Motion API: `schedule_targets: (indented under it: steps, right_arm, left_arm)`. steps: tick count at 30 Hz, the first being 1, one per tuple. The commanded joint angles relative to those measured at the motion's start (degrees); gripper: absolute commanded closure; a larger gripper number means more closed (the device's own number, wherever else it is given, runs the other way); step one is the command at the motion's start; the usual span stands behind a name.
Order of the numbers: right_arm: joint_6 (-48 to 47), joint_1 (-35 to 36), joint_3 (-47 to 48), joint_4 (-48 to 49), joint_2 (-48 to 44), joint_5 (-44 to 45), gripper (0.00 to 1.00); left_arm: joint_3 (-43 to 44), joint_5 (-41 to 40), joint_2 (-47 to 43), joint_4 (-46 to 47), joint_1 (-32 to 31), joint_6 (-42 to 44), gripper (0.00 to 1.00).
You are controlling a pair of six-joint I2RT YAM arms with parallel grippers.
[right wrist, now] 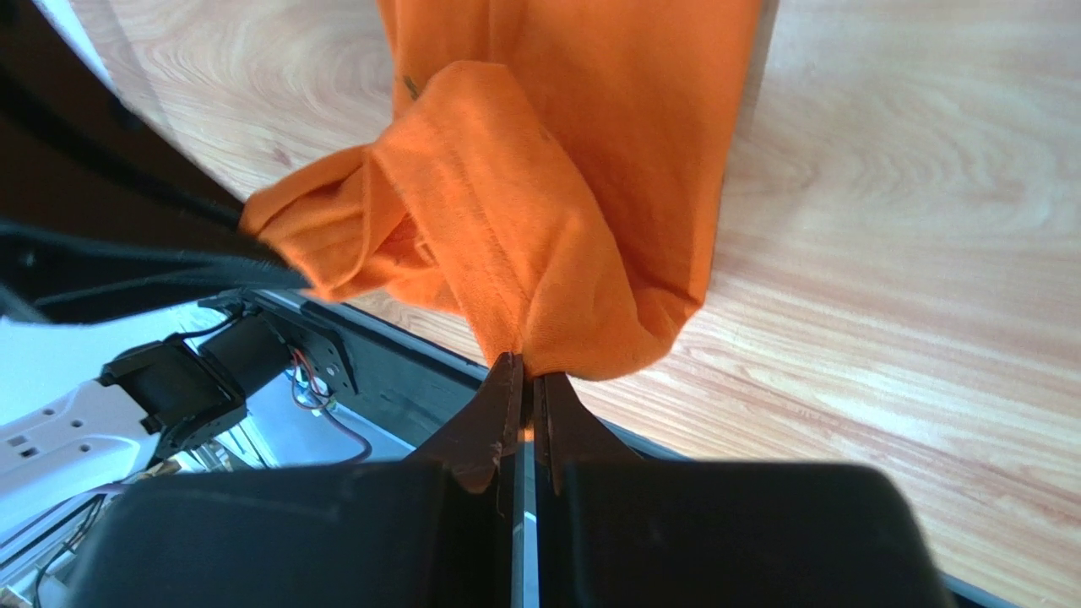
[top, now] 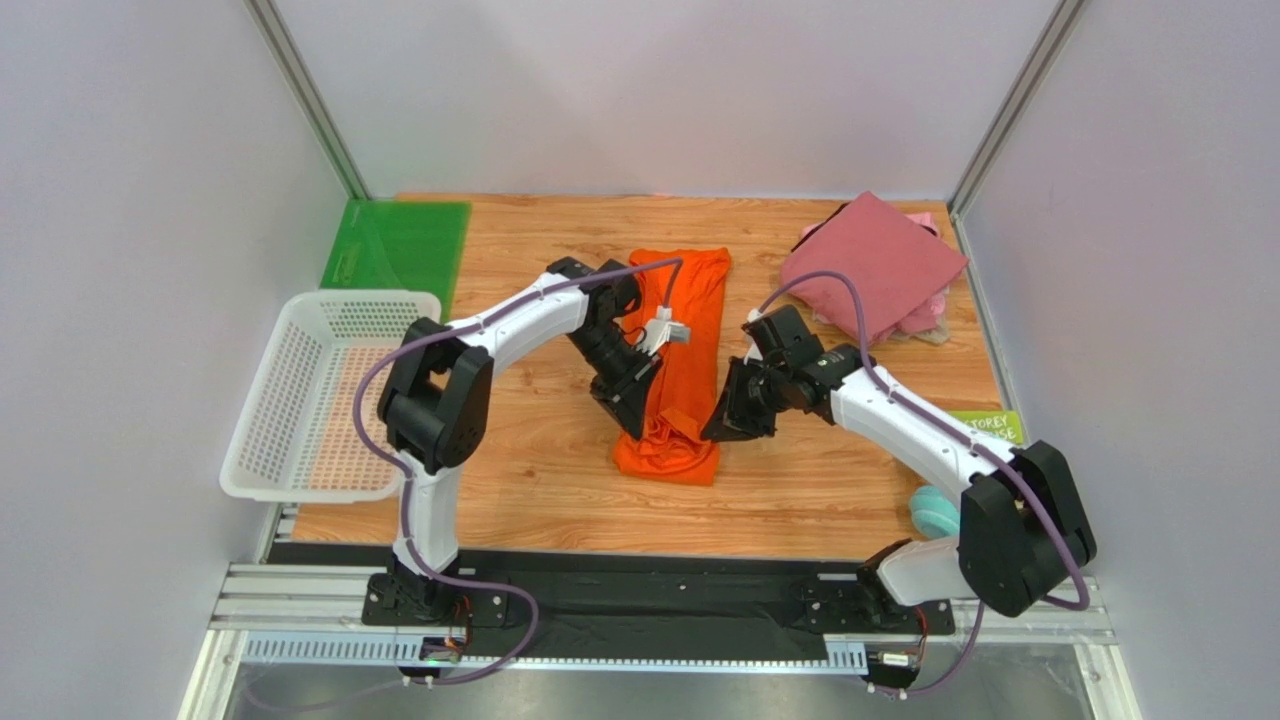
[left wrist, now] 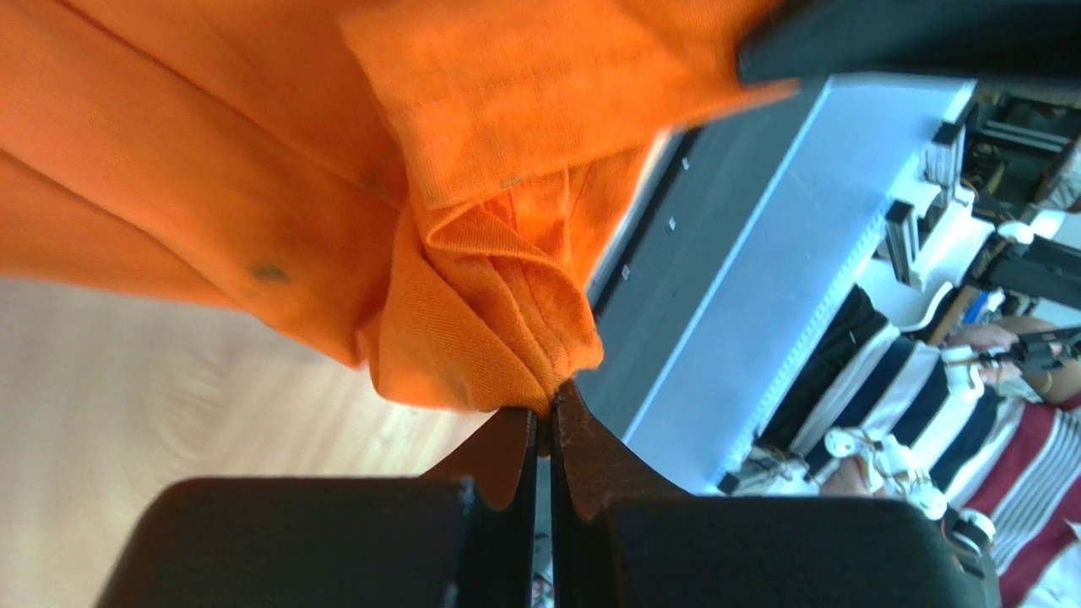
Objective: Fold and stack the t-shirts
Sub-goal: Fold the tshirt
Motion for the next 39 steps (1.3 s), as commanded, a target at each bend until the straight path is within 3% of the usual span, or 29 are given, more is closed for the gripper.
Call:
schedule_targets:
  steps: [1, 12, 26, 29, 37, 39]
  right_arm:
    - [-2.55, -1.73, 4.48, 2.76, 1.57, -1.42, 1.00]
    - [-6.77, -6.13, 9.93, 4.96, 13.15, -3.17, 1.00]
    - [-10.55, -10.96, 21.79, 5.84, 28.80, -5.46, 1.00]
    - [-11.51, -11.93, 24.34, 4.96, 33.20, -6.60, 0.93]
    - [-12.92, -15.79, 34.35, 0.57, 39.27, -6.95, 0.87]
    - [-13.27, -16.67, 35.59, -0.31, 39.19, -6.96, 0.69]
  left_arm:
    - [6.17, -0.65, 4.76, -3.20, 1.01, 1.90, 1.00]
    - [9.25, -4.52, 8.37, -1.45, 4.79, 1.64, 1.00]
    - [26.47, -4.78, 21.28, -1.97, 8.49, -2.23, 0.99]
    - [29.11, -6.80, 23.39, -1.97, 8.58, -2.32, 0.91]
    - [37.28, -7.86, 24.81, -4.08, 10.50, -3.64, 0.90]
    - [40.96, -8.91, 24.89, -4.61, 11.73, -3.99, 0.86]
